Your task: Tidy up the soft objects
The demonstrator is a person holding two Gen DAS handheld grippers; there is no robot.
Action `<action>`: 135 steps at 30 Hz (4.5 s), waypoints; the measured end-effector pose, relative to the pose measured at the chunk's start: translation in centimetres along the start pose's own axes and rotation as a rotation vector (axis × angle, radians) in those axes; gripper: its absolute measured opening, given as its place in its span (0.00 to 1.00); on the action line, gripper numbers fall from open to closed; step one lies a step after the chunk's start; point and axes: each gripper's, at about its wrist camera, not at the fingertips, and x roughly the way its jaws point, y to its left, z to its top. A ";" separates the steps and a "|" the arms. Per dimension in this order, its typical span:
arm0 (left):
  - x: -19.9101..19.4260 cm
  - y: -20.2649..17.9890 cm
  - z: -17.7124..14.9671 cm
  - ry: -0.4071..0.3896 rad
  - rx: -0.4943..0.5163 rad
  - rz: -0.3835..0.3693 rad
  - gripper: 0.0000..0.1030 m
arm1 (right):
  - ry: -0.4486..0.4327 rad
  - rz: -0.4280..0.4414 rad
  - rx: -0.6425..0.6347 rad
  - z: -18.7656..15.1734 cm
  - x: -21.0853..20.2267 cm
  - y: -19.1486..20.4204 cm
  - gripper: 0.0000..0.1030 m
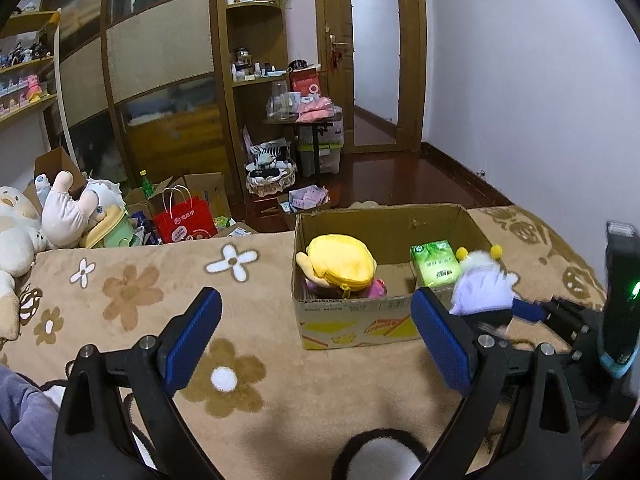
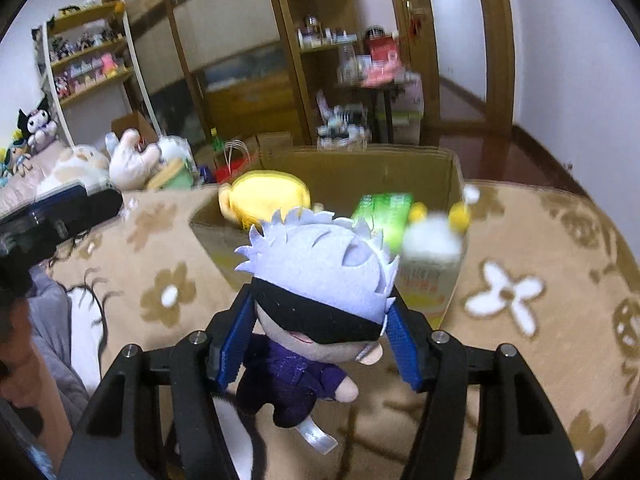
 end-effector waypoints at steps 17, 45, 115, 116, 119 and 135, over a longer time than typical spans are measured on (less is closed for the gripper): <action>-0.6 1.5 0.7 -0.045 -0.043 -0.001 0.92 | -0.014 -0.101 -0.041 7.1 5.2 -0.7 0.69; -5.4 0.2 -0.8 -0.087 -0.011 0.014 0.96 | -0.213 -0.092 0.001 4.4 -6.3 -0.2 1.00; -3.4 -1.2 -1.9 -0.014 0.039 0.021 0.97 | -0.223 -0.179 0.021 -1.5 -9.4 -3.0 1.00; -3.3 -1.2 -1.9 -0.014 0.041 0.018 0.97 | -0.222 -0.179 0.021 -1.4 -9.3 -3.0 1.00; -3.2 -1.1 -2.1 -0.013 0.044 0.018 0.97 | -0.219 -0.177 0.021 -1.4 -9.3 -3.1 1.00; -3.0 -1.0 -2.4 -0.002 0.061 0.032 0.97 | -0.206 -0.191 0.015 -1.8 -8.9 -2.6 1.00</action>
